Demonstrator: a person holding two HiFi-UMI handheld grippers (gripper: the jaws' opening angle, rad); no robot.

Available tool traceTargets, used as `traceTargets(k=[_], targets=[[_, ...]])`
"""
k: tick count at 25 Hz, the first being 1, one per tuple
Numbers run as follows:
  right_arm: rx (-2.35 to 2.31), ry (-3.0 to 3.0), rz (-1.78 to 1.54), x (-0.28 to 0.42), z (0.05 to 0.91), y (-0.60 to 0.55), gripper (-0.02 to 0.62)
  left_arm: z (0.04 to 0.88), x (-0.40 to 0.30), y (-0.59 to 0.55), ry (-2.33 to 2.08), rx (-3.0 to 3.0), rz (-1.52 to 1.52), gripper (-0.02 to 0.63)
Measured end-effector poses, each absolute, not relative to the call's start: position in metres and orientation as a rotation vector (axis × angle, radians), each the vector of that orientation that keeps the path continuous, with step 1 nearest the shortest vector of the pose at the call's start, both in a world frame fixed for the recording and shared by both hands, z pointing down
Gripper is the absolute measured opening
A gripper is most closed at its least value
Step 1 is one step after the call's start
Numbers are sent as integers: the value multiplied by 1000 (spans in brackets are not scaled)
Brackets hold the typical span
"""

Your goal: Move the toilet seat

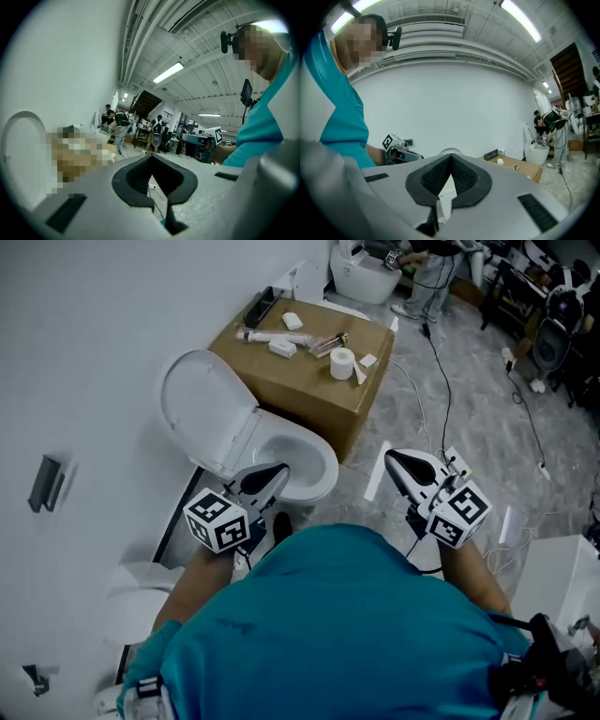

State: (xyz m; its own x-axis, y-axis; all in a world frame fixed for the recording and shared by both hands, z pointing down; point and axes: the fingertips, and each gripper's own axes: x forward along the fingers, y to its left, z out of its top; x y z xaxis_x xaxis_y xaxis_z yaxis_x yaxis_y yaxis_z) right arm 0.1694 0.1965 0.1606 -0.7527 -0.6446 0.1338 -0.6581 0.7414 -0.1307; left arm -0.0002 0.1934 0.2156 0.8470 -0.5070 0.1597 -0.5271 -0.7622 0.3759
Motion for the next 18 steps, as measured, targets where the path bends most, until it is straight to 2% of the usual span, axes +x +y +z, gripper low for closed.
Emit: traceTargets(k=[9,18], targets=[[1221,-2819,285,112,150,66,-11,235,-46,49,-550,2649,182,-2],[1263,-2762,358,146,200,-20,-11,339,-10,-15,-432,2455,349,-2]])
